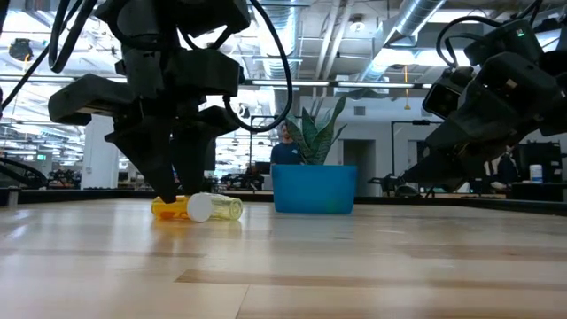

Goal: Pick and place pill bottles into a basket
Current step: Put the orange pill bottle into the bin

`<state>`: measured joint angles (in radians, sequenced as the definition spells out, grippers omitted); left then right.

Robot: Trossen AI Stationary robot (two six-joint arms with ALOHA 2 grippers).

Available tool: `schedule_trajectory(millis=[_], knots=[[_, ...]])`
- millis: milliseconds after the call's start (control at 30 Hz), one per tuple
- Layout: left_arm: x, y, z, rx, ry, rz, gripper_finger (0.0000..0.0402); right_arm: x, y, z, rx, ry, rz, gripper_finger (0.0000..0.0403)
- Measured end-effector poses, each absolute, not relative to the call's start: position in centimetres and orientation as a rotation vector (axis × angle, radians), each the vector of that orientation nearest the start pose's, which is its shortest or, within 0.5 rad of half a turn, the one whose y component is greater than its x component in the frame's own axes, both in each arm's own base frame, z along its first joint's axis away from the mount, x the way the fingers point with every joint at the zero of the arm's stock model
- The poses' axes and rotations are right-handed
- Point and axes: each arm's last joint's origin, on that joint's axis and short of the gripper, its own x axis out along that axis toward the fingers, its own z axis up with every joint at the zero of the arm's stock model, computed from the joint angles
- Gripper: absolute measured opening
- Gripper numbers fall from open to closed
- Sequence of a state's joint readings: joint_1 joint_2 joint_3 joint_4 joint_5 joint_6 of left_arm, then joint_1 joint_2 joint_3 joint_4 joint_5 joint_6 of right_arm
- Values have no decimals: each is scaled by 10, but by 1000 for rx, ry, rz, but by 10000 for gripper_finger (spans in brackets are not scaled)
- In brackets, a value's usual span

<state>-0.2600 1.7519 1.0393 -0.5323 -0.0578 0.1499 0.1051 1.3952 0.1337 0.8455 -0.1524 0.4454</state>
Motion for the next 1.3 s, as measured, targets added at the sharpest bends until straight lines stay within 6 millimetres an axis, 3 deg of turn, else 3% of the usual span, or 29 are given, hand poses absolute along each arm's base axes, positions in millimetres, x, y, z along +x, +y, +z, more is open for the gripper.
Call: schedule_trajectory(millis=[500,733,1000,1300], knots=[[313,-81,157,368,1212,-285,133,192,25,109,446,467,157,327],[310,-78,144,350,1179,-287,133,192,25,109,446,467,156,327],[310,-74,144,315,1183,-285,132,192,25,109,446,466,156,327],[316,-76,152,315,1157,-281,93,192,25,109,445,466,156,327]])
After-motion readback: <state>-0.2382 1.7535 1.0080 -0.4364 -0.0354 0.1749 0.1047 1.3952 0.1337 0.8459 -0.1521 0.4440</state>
